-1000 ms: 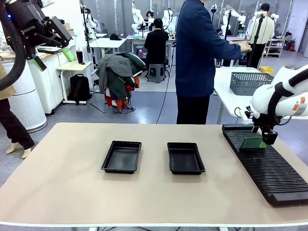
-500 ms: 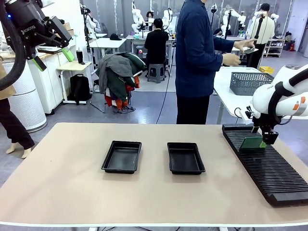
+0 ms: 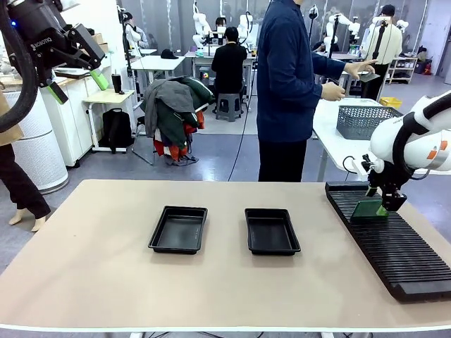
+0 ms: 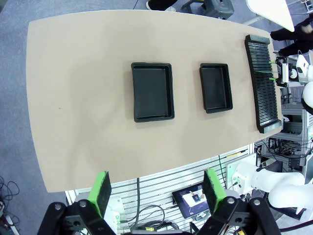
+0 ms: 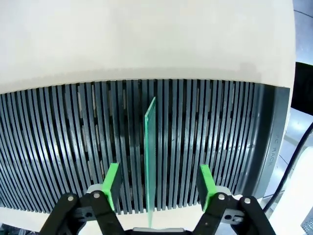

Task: Inspect and transfer BCBs to ESD trays.
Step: Pick up the Blank PCB from the PCB Rack and place it in the left ESD tray.

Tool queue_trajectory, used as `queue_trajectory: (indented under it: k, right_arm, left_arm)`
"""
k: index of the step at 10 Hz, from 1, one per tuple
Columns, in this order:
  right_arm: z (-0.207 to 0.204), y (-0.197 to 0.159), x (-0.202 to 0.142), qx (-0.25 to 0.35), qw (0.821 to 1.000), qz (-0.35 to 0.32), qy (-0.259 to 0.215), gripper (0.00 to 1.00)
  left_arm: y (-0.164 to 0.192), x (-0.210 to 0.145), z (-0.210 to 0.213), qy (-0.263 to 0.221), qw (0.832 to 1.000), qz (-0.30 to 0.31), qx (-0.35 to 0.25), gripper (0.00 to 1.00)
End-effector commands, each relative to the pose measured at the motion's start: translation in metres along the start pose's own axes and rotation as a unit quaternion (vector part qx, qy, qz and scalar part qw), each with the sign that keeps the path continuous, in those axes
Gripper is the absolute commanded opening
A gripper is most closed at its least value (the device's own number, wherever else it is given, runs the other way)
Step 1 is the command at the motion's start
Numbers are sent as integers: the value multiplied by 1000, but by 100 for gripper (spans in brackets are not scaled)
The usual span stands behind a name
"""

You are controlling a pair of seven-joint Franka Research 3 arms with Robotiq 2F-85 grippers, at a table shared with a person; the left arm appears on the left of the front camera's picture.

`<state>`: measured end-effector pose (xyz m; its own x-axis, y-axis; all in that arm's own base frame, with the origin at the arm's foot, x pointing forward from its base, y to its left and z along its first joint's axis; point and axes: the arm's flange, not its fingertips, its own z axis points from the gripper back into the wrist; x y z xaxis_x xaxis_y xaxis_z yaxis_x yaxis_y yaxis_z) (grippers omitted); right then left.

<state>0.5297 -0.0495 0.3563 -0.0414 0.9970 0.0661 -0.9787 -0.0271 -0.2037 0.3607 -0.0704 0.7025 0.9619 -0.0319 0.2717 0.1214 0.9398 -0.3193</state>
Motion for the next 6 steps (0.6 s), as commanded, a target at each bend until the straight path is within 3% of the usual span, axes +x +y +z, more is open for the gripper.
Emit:
queue_trajectory:
  k: [1,6]
  right_arm:
    - [-2,-5,-8,9,1000,2,-9,75]
    - [-2,-10,-5,16,1000,5,-10,59]
  left_arm:
    - [0,0,-1,1,1000,1,-3,100]
    - [0,0,-1,1,1000,1,-3,100]
